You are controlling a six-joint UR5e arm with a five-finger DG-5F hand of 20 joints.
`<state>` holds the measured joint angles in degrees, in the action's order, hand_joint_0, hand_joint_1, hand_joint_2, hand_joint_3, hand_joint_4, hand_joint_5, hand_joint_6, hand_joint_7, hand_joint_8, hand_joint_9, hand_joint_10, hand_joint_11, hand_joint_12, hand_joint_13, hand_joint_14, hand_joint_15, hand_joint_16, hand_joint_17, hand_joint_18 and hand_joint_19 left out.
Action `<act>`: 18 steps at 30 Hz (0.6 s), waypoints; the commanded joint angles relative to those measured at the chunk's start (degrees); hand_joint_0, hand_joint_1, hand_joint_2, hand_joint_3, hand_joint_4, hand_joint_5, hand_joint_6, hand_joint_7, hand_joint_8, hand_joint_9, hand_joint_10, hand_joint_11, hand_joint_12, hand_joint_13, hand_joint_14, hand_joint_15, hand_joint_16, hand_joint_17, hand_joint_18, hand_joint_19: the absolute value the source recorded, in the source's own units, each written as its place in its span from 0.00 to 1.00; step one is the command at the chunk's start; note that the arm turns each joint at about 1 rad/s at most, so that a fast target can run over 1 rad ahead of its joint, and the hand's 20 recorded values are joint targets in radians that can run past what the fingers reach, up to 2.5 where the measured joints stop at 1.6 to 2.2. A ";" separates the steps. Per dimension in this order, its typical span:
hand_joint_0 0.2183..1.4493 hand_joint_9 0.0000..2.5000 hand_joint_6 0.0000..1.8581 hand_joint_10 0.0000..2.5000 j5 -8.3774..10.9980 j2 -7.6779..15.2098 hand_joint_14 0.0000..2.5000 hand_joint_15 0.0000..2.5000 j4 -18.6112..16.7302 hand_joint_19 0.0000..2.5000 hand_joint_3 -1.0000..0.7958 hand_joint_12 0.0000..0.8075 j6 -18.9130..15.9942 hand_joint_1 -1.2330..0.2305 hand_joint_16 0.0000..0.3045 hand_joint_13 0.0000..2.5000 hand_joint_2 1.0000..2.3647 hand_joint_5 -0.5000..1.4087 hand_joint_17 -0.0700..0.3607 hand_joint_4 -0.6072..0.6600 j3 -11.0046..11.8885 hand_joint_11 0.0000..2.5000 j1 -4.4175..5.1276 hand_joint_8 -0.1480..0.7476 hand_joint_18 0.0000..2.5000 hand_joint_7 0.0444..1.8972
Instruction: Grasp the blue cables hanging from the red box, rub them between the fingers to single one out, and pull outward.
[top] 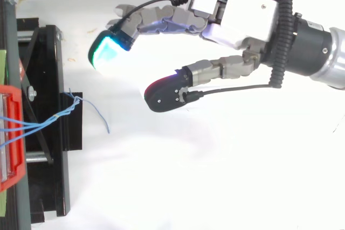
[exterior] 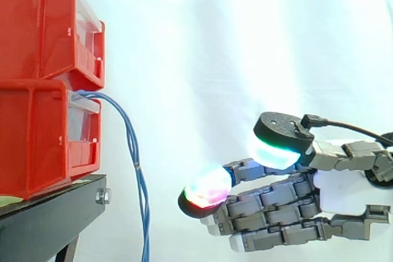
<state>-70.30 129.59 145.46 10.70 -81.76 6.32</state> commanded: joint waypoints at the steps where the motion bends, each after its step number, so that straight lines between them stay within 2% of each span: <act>1: 0.24 0.11 0.27 0.00 -0.37 0.49 0.00 0.01 -0.17 0.07 0.32 0.37 0.02 0.42 0.14 0.00 0.00 0.15 0.39 0.62 0.72 0.00 -0.17 0.41 0.00 0.38; 5: 0.24 0.11 0.27 0.00 -0.28 0.49 0.00 0.01 -0.26 0.07 0.32 0.37 0.46 0.42 0.14 0.00 0.00 0.15 0.39 0.62 0.72 0.00 -0.26 0.41 0.00 0.38; 6: 0.24 0.11 0.27 0.00 -0.19 1.37 0.00 0.01 -0.61 0.07 0.32 0.37 0.55 0.42 0.14 0.00 0.00 0.15 0.39 0.62 1.08 0.00 -0.35 0.41 0.00 0.38; 7: 0.35 0.00 0.27 0.00 -0.37 1.46 0.00 0.00 -0.79 0.00 0.28 0.00 0.55 0.83 0.00 0.00 0.00 0.10 0.16 0.48 1.25 0.00 -0.35 0.17 0.00 0.25; 8: 0.24 0.29 0.27 0.01 -0.37 2.78 0.01 0.16 -1.58 0.24 0.28 0.47 0.55 0.36 0.17 0.25 0.00 0.17 0.43 0.68 1.87 0.16 -0.43 0.50 0.23 0.39; 13: 0.24 0.29 0.27 0.01 -0.98 4.54 0.01 0.16 -1.14 0.24 0.28 0.47 0.46 0.36 0.17 0.25 0.00 0.17 0.43 0.68 4.33 0.16 -0.61 0.50 0.23 0.39; 15: 0.24 0.29 0.27 0.01 -1.77 6.29 0.01 0.16 -1.23 0.24 0.28 0.47 0.29 0.36 0.17 0.25 0.00 0.17 0.43 0.68 6.09 0.16 -0.79 0.50 0.23 0.39; 17: 0.24 0.29 0.27 0.01 -2.21 6.56 0.01 0.16 -1.49 0.24 0.28 0.47 0.20 0.36 0.17 0.25 0.00 0.17 0.43 0.68 6.61 0.16 -0.87 0.50 0.23 0.39; 18: 0.24 0.29 0.27 0.01 -2.83 7.70 0.01 0.16 -1.32 0.24 0.28 0.47 0.02 0.36 0.17 0.25 0.00 0.17 0.43 0.67 8.02 0.16 -0.96 0.50 0.23 0.39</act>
<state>-72.05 135.48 144.11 11.00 -76.00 5.54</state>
